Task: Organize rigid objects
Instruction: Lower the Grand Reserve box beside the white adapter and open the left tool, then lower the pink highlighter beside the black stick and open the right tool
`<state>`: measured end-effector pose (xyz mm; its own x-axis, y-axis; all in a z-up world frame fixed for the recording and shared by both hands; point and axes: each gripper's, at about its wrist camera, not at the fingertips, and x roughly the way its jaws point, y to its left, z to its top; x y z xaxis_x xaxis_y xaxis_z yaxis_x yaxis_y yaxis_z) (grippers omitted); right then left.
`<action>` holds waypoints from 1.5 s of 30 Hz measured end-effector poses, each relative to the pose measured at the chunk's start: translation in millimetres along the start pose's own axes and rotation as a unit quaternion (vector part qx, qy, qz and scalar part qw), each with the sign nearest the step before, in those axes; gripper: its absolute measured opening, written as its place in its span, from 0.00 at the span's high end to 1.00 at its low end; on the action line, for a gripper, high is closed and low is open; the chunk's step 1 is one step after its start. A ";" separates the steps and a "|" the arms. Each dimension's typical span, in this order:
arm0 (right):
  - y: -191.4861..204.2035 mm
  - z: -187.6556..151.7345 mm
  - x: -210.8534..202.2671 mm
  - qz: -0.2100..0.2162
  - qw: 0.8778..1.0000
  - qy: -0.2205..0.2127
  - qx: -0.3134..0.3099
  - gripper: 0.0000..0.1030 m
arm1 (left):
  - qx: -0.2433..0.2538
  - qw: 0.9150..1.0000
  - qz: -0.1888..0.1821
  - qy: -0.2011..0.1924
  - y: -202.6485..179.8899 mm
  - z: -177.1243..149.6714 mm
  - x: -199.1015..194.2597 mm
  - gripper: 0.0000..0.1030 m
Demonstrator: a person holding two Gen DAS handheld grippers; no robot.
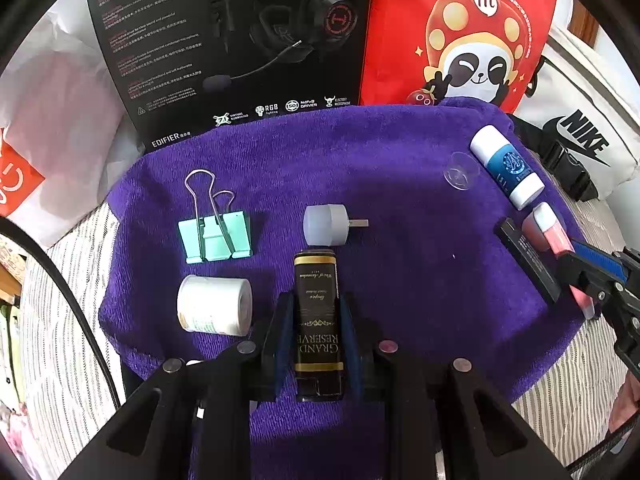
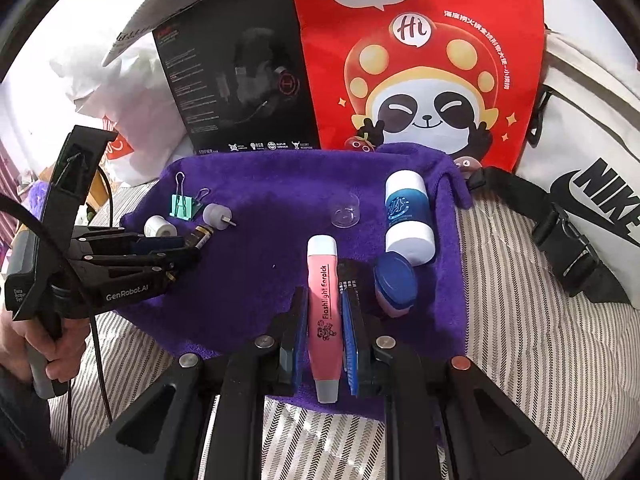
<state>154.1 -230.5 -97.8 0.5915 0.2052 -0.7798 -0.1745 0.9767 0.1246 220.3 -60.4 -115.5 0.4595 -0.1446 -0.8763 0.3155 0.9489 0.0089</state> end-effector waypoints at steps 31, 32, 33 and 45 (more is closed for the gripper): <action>24.6 19.5 36.7 -0.027 0.999 0.039 -0.022 0.84 | -0.057 0.995 -0.023 -0.081 66.2 -58.0 -77.1 0.54; 24.5 19.6 40.9 -0.029 0.998 0.043 -0.020 0.84 | -0.060 0.994 -0.027 -0.082 68.6 -58.8 -76.5 0.54; 25.0 19.5 45.5 -0.031 0.998 0.047 -0.020 0.84 | -0.064 0.994 -0.029 -0.083 70.6 -59.3 -76.0 0.54; 27.4 21.6 67.9 -0.051 0.996 0.064 -0.030 0.84 | -0.052 0.995 -0.045 -0.077 62.1 -59.8 -62.2 0.51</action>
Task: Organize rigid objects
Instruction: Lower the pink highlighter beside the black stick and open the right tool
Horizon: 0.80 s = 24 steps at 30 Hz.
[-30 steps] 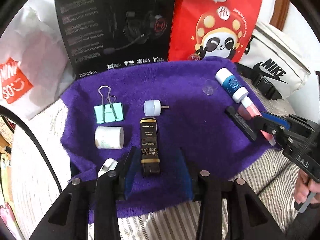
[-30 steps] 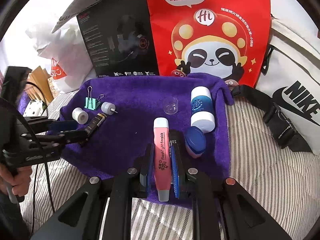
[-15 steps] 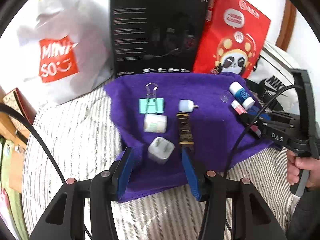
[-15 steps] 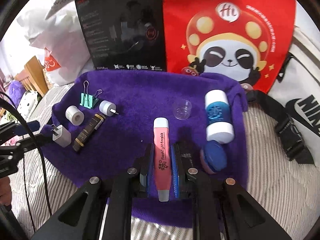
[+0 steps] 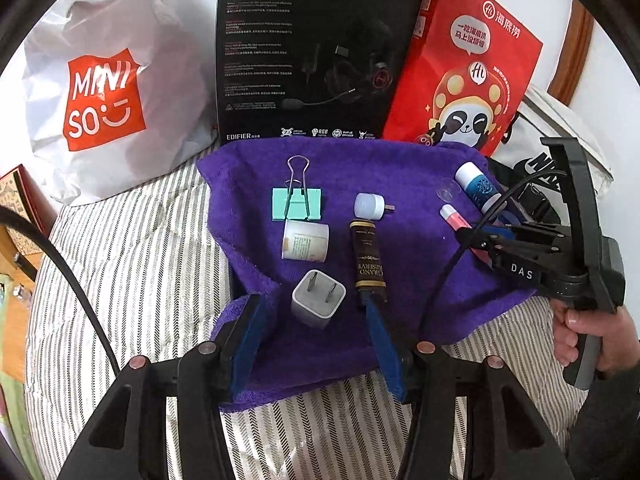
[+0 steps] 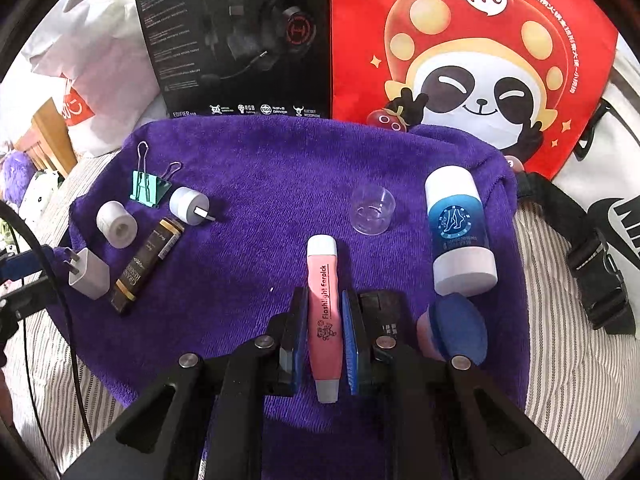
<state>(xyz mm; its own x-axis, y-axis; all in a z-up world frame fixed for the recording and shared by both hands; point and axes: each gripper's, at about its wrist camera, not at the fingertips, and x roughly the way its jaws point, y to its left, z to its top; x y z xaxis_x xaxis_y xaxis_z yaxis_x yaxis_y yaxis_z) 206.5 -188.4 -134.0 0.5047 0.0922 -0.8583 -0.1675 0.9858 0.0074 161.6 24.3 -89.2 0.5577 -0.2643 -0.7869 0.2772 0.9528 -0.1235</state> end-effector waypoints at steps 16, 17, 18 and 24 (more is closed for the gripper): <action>-1.4 -2.9 -1.4 0.030 1.000 0.005 -0.007 0.62 | 0.001 1.000 0.015 0.000 -4.1 -7.0 -20.4 0.38; -0.4 -4.0 -2.5 0.029 1.000 0.008 -0.009 0.62 | 0.003 1.000 0.016 0.001 -5.7 -7.9 -21.7 0.38; 0.2 -5.4 -3.9 0.025 1.000 0.010 -0.010 0.62 | 0.003 1.000 0.015 0.003 -7.4 -8.8 -22.8 0.37; 2.6 -12.8 -27.9 0.021 1.000 -0.001 -0.004 0.48 | 0.003 1.000 0.012 0.008 -19.1 -16.1 -31.4 0.29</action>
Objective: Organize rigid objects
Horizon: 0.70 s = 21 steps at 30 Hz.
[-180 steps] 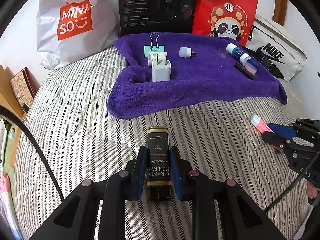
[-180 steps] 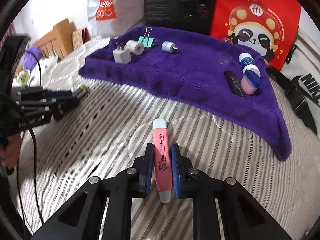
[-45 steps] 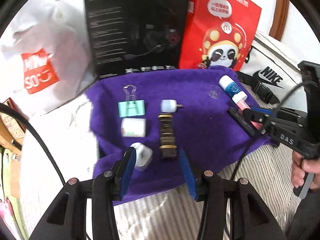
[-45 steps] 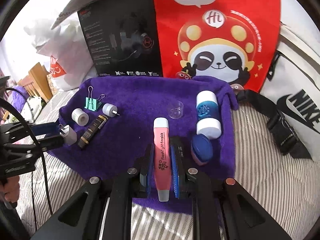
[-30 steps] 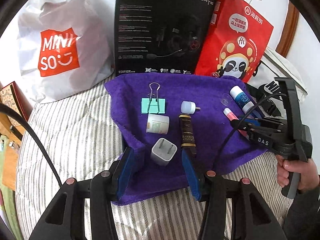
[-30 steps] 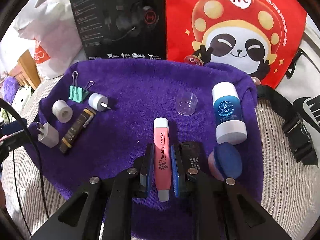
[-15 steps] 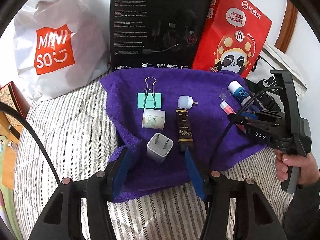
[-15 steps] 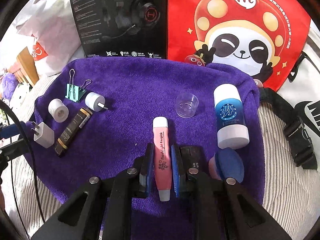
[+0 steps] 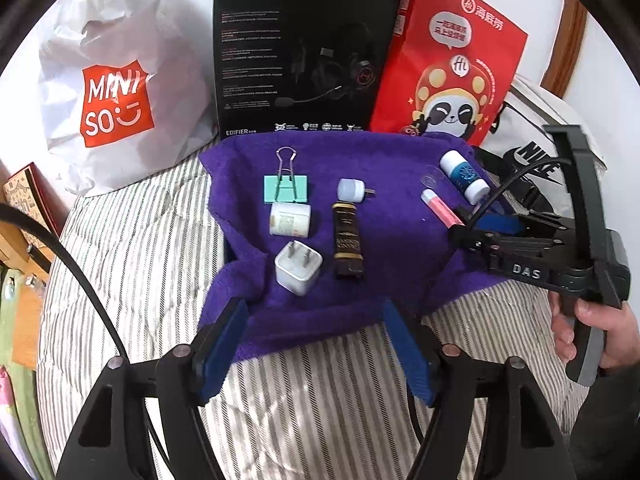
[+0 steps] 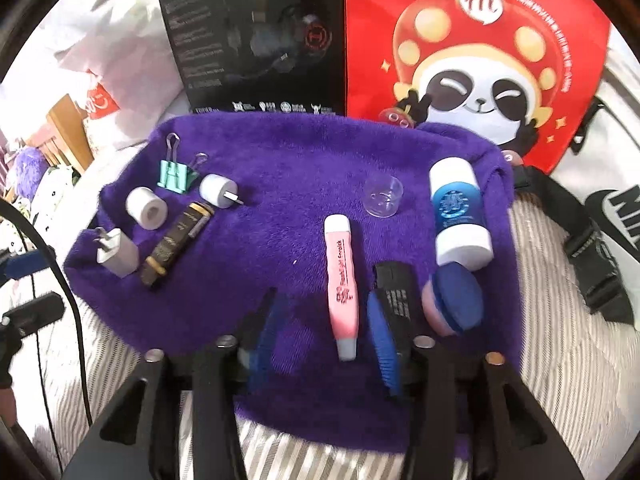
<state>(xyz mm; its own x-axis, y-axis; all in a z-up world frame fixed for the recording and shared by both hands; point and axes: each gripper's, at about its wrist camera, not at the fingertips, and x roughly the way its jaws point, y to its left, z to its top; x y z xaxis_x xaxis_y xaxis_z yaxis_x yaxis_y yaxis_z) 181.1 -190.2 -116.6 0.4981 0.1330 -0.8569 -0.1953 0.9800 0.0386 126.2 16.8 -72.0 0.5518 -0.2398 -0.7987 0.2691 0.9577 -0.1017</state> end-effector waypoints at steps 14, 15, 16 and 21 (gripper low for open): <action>8.2 -36.6 -97.5 -0.045 0.997 -0.046 0.034 0.07 | -0.017 0.999 0.011 -0.025 -22.3 -11.0 -49.7 0.02; 10.2 -39.0 -100.0 -0.048 0.997 -0.046 0.035 0.06 | -0.020 0.999 0.010 -0.026 -24.0 -12.0 -53.1 0.01; 11.0 -42.8 -105.1 -0.051 0.997 -0.047 0.038 0.06 | -0.022 0.999 0.009 -0.028 -25.8 -12.8 -56.6 0.01; 9.3 -56.2 -122.9 -0.050 0.995 -0.047 0.070 0.01 | -0.018 0.999 0.027 -0.040 -39.5 -16.5 -70.2 0.01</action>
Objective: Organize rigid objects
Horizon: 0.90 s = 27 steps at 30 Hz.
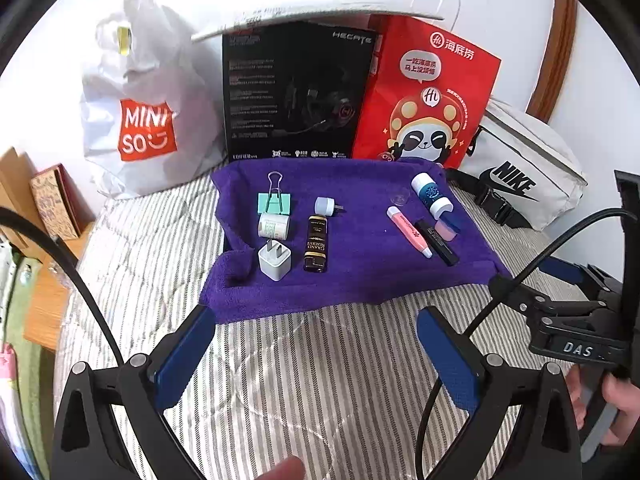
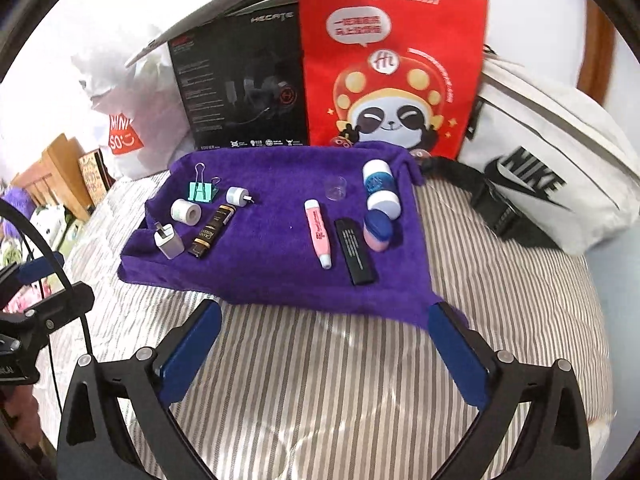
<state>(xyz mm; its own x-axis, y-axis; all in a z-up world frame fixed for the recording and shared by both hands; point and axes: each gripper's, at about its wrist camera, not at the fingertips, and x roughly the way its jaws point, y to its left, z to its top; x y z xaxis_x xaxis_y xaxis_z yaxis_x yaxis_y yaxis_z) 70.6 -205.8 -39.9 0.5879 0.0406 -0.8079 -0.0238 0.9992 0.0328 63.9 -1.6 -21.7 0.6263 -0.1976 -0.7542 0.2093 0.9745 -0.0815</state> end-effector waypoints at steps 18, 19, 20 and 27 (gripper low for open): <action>-4.0 -26.4 -41.2 -0.016 1.000 0.006 0.017 0.00 | 0.014 0.999 0.030 -0.009 -27.2 -13.8 -26.5 0.01; -2.9 -27.4 -41.4 -0.016 1.000 0.006 0.016 0.00 | 0.012 0.999 0.031 -0.009 -26.9 -14.6 -26.8 0.01; -1.8 -28.3 -41.3 -0.017 1.000 0.007 0.015 0.00 | 0.011 0.999 0.031 -0.007 -26.7 -14.9 -26.7 0.01; 1.5 -32.4 -40.0 -0.022 1.000 0.012 0.013 0.00 | 0.006 0.999 0.033 0.002 -26.7 -17.6 -24.4 0.01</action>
<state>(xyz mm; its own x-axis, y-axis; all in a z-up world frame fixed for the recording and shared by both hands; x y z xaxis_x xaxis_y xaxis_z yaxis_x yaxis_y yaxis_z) 20.8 -205.9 -26.6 0.5677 -0.0022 -0.8232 0.0225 0.9997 0.0128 29.8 -20.9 -12.5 0.6355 -0.1333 -0.7605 0.1780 0.9838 -0.0237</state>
